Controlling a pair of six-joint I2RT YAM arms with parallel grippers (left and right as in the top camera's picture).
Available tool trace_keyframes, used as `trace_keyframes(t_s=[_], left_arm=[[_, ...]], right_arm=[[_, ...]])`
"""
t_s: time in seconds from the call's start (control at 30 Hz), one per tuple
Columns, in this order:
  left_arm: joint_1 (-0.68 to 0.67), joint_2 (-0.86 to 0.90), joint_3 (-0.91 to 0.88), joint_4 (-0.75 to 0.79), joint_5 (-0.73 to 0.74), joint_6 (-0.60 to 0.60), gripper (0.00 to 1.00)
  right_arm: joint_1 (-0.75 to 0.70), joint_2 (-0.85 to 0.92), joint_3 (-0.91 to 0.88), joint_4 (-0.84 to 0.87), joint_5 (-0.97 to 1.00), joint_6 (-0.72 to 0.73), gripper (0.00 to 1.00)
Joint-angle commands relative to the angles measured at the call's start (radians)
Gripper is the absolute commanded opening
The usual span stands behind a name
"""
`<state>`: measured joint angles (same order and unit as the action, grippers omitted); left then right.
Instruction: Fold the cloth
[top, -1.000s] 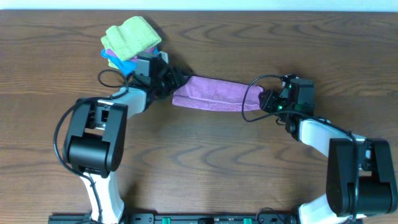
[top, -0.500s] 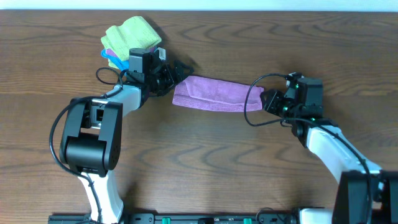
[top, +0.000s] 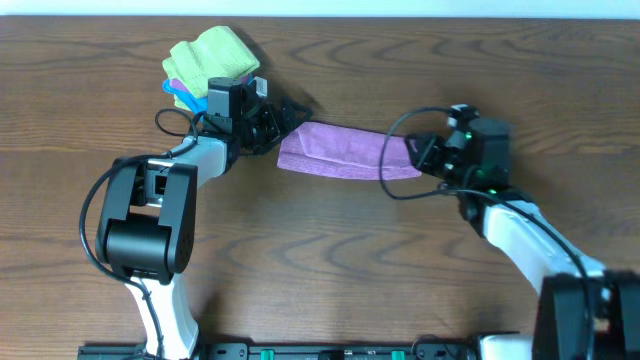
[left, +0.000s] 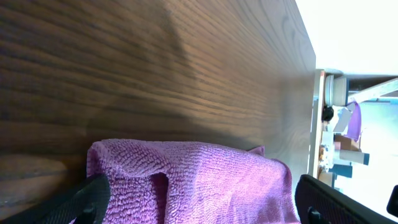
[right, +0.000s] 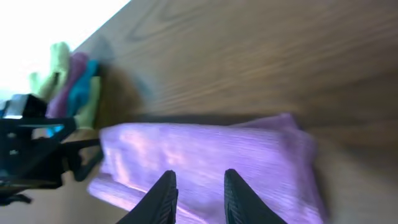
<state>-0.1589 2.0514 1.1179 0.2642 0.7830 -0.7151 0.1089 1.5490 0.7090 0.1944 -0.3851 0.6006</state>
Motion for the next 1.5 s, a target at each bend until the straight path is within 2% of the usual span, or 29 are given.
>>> trace_keyframes(t_s=[0.0,0.13,0.27,0.47,0.83,1.47], left_arm=[[0.002,-0.006,0.025,-0.002,0.021,-0.026,0.96],[0.002,-0.006,0.025,-0.006,0.023,-0.031,0.96],[0.002,-0.006,0.025,-0.005,0.027,-0.052,0.96],[0.002,-0.006,0.025,-0.005,0.027,-0.076,0.96],[0.0,-0.006,0.025,-0.005,0.026,-0.098,0.96],[-0.089,-0.006,0.025,-0.005,-0.114,-0.159,0.97]], right_arm=[[0.057,0.088,0.045,0.015,-0.016,0.058,0.24],[0.116,0.198,0.13,0.014,-0.016,0.057,0.16],[0.14,0.29,0.201,0.01,-0.016,0.058,0.01],[0.141,0.367,0.232,-0.02,-0.015,0.061,0.02],[0.142,0.378,0.232,-0.068,0.005,0.06,0.02],[0.142,0.378,0.232,-0.084,0.007,0.06,0.02]])
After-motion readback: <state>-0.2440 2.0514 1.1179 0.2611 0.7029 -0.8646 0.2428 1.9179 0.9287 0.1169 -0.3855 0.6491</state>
